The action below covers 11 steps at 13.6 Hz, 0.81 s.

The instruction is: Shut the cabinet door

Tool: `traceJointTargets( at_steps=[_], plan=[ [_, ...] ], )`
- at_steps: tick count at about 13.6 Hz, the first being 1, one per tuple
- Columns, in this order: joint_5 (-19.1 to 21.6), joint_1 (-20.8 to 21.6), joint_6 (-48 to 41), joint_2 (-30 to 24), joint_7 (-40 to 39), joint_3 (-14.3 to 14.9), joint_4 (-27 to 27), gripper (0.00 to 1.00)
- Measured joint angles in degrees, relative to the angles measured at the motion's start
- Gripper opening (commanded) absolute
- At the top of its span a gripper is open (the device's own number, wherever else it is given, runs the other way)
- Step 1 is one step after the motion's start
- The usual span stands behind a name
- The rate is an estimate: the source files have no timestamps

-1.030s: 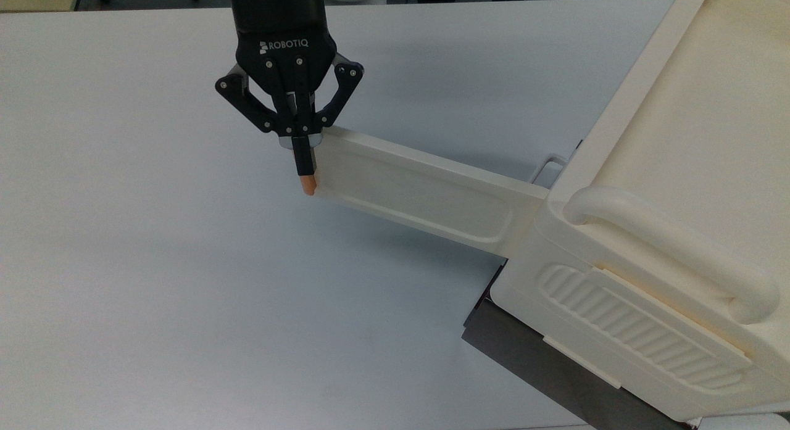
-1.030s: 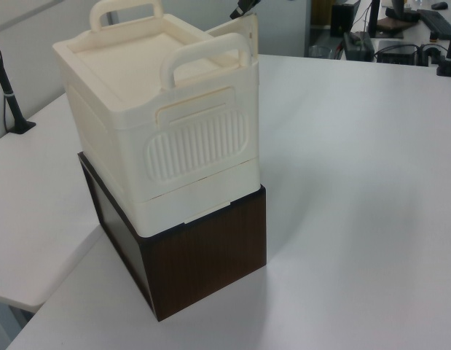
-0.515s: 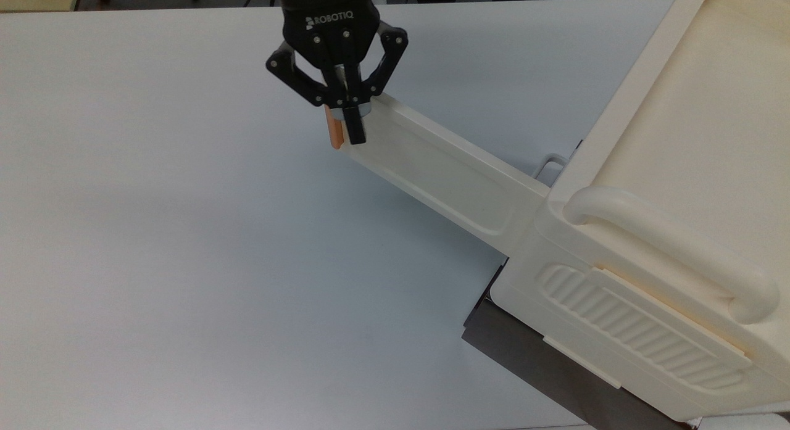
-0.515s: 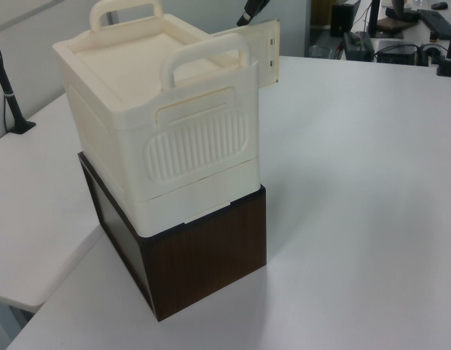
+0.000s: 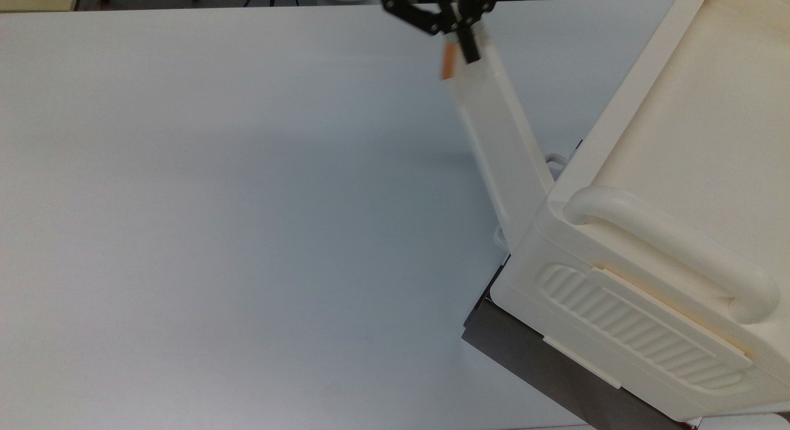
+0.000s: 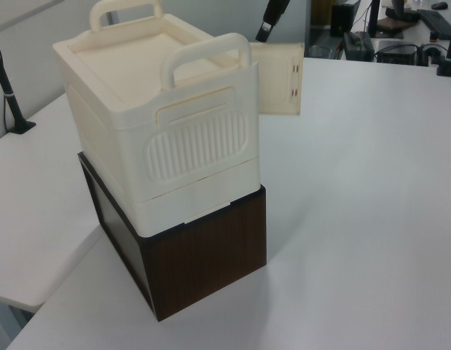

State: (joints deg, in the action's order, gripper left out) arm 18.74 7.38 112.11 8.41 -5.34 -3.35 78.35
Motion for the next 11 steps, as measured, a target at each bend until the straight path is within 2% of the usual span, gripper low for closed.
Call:
traceJointTargets(
  at_steps=[11],
  plan=[
    [0.20,2.79,-0.21,0.46,-0.07,-0.05,0.52,0.00]
  ],
)
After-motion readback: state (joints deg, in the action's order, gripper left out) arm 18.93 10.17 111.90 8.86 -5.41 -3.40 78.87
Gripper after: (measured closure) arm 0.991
